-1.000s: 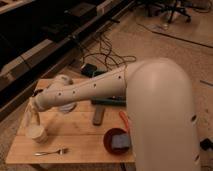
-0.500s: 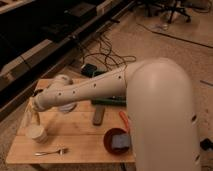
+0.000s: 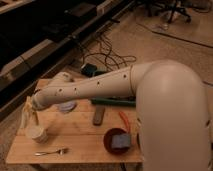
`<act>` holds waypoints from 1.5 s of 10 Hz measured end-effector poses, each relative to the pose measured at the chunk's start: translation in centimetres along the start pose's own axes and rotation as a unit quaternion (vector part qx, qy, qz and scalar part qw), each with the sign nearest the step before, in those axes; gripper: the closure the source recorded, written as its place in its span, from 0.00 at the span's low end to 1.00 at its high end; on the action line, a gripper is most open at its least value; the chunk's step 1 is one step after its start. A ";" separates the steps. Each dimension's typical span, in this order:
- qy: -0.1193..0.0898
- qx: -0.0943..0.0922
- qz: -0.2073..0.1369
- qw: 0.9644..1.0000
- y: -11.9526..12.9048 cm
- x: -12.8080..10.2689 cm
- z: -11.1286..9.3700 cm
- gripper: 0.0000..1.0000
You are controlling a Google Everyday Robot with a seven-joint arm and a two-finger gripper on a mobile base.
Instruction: Place banana in paper cup
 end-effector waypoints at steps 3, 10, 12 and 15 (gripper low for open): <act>0.007 -0.017 -0.008 1.000 1.1 0.7 -0.9 1.00; 0.029 -0.025 0.001 0.999 1.7 2.7 -0.4 0.80; 0.034 -0.028 -0.001 0.999 1.9 3.1 -0.1 0.61; 0.038 -0.026 0.001 0.999 1.7 3.4 0.0 0.31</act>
